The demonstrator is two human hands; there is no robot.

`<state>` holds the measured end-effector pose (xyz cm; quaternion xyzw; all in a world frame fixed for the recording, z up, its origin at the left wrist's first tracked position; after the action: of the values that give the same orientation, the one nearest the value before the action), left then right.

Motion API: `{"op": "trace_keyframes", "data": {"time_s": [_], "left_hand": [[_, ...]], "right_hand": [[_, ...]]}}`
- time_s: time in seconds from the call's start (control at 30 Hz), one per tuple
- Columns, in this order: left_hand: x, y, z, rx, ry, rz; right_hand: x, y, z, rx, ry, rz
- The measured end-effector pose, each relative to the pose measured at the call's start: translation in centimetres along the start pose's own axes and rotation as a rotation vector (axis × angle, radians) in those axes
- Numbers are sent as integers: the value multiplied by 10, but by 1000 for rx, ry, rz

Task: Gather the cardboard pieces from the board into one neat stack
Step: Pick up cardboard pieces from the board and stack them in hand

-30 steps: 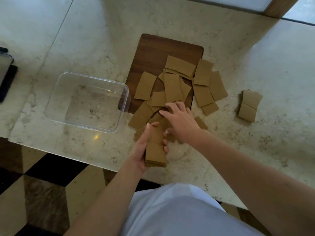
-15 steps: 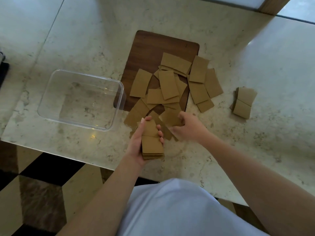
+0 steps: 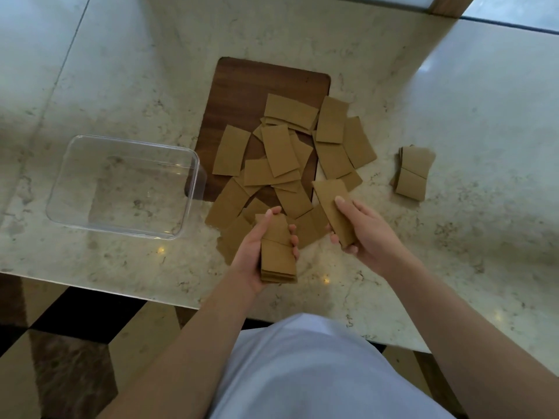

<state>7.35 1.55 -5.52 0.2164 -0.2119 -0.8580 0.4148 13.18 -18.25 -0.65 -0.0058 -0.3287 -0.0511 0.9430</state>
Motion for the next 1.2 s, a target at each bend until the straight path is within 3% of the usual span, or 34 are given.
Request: {"op": "trace_keyframes", "data": {"time_s": [0.13, 0.33, 0.47, 0.53, 0.6, 0.7, 0.9, 1.03, 1.2], "left_hand": [[4, 7, -1, 28, -16, -50], [4, 6, -4, 19, 64, -180], [4, 4, -3, 21, 61, -376], [5, 7, -2, 32, 52, -493], [8, 10, 0, 62, 29, -525], [12, 14, 1, 95, 8, -553], [11, 6, 1, 108, -15, -435], [11, 0, 3, 236, -40, -395], [10, -10, 8, 210, -46, -265]], "right_hand": [[-15, 2, 8, 44, 24, 96], [-14, 2, 19, 178, -27, 634], [3, -4, 25, 491, -3, 789], [12, -2, 26, 616, -18, 981], [16, 3, 19, 614, -99, 1231], [20, 14, 7, 472, -286, 1457], [18, 24, -5, 243, -367, 1083], [7, 31, -7, 130, -353, 856], [-8, 43, -11, -6, -404, 858]]}}
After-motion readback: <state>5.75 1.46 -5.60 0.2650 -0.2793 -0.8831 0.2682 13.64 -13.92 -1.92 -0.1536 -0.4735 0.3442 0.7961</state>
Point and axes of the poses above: each hand's wrist, its own z-axis away from the middle knuckle, its own y-axis out of the palm, x = y × z, the point moved 2 cm from there along -z, towards the middle knuckle, and after that the axes turned 12 degrees about -x, right-handed, at the moved point
